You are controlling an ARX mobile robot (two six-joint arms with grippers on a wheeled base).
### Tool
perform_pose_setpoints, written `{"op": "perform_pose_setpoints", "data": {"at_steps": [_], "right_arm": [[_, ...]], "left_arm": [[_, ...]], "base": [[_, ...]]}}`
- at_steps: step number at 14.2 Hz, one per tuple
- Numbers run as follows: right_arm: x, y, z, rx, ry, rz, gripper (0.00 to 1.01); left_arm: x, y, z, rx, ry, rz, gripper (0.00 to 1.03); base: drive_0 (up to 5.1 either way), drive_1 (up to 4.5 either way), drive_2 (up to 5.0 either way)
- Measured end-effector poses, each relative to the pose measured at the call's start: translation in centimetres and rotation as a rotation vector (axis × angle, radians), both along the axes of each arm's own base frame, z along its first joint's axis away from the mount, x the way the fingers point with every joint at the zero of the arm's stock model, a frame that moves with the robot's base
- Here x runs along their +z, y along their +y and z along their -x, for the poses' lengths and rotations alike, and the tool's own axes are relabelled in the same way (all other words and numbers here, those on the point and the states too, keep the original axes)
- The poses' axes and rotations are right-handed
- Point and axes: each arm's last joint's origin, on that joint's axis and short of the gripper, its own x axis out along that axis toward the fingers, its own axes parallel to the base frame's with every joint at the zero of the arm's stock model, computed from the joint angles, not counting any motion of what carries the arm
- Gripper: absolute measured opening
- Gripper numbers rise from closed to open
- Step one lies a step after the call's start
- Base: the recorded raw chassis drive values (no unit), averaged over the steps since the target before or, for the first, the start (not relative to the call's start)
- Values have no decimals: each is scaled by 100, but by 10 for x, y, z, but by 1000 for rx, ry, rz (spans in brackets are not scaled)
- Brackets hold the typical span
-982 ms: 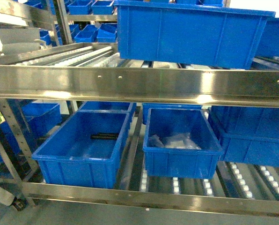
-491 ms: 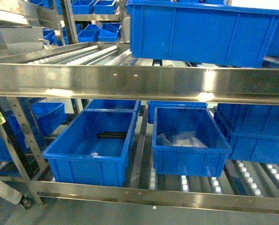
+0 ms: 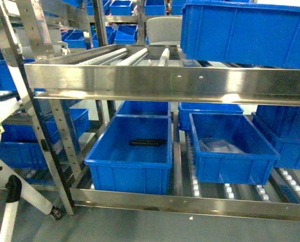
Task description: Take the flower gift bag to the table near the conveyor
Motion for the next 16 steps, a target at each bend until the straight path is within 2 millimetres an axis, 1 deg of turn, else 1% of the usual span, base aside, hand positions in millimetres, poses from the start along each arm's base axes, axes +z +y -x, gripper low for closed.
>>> {"op": "perform_pose_setpoints", "data": {"at_steps": [6, 16], "right_arm": [[0, 0, 0, 0, 4, 0, 2], [0, 0, 0, 0, 4, 0, 2]], "left_arm": [[0, 0, 0, 0, 0, 0, 2], [0, 0, 0, 0, 2, -1, 2]], "base": [[-481, 125, 353], [-496, 245, 245]]}}
